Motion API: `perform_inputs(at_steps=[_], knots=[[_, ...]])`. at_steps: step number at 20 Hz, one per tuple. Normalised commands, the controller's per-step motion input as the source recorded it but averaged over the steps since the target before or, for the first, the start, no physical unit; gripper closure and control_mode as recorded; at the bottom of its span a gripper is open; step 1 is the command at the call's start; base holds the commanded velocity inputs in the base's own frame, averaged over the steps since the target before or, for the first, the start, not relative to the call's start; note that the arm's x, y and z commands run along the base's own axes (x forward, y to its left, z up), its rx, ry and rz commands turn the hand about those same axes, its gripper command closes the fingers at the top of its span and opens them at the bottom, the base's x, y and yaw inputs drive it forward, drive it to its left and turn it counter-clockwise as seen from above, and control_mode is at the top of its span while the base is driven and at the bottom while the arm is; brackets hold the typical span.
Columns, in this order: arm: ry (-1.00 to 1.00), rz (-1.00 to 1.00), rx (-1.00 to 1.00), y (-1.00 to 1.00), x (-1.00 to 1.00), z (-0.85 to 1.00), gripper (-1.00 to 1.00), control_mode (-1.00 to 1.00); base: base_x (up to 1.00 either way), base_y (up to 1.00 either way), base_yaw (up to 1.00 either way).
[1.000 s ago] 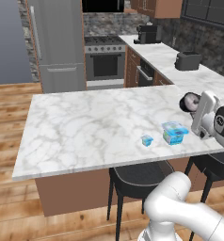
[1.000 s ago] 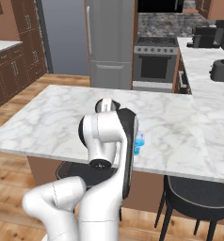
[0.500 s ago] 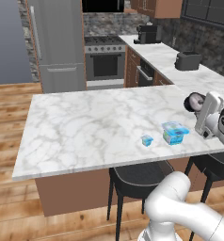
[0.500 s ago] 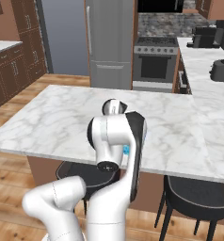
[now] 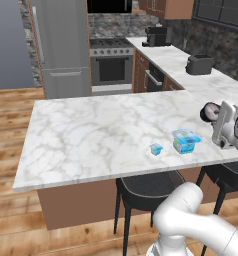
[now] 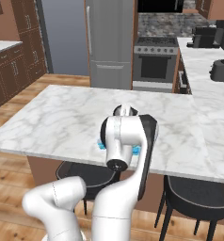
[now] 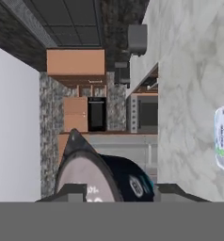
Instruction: Stack the yogurt containers by placing the smaller containers on top of the larger containers.
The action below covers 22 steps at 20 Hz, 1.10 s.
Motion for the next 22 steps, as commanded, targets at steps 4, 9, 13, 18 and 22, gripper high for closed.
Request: perform_inputs(at_steps=[4, 9, 13, 18, 22], knots=[[0.41, 0.00, -0.14, -0.39, -0.05, 0.00, 1.00, -1.00, 0.00, 0.00, 0.00], [0.49, 0.00, -0.11, -0.29, -0.03, 0.06, 1.00, -1.00, 0.00, 0.00, 0.00], [0.55, 0.01, -0.05, -0.21, 0.00, 0.09, 1.00, -1.00, 0.00, 0.00, 0.00], [0.51, 0.01, 0.02, -0.34, -0.01, 0.17, 1.00, -1.00, 0.00, 0.00, 0.00], [0.50, 0.01, 0.11, -0.56, 0.00, 0.33, 1.00, -1.00, 0.00, 0.00, 0.00]])
